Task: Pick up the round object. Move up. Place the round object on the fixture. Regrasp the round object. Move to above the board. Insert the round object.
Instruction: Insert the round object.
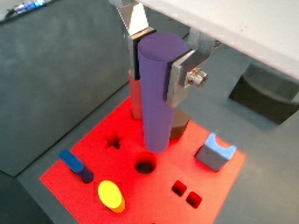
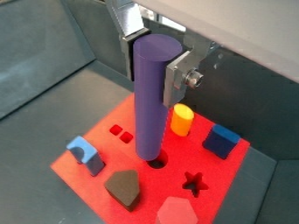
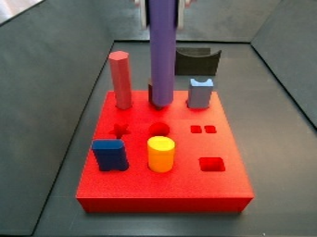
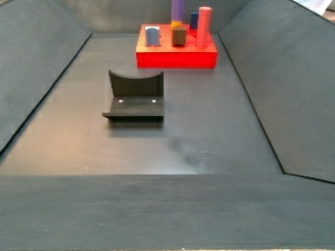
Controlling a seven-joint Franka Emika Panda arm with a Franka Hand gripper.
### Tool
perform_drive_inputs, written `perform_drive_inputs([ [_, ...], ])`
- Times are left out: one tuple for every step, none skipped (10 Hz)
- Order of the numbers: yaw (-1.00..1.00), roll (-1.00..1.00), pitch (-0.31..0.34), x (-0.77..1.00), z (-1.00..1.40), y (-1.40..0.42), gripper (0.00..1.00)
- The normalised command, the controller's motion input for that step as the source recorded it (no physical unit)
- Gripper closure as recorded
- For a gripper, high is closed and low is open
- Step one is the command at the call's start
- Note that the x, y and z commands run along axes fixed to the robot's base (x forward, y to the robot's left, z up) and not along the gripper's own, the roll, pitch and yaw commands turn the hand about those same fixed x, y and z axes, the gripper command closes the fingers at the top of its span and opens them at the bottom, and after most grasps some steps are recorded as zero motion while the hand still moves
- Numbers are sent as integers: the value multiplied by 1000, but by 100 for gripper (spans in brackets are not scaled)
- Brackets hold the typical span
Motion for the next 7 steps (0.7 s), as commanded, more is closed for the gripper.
perform_drive_inputs([
  [0,-13,-49,0,-363,-120,100],
  [0,0,-47,-11,-240,-169,100],
  [9,0,-154,-137,-234,-209,100],
  [31,0,-309,-251,-294,-243,100],
  [0,0,-307,-297,-349,-160,100],
  [0,43,-314,-360,-411,-117,100],
  [0,30,-234,-174,-351,-60,100],
])
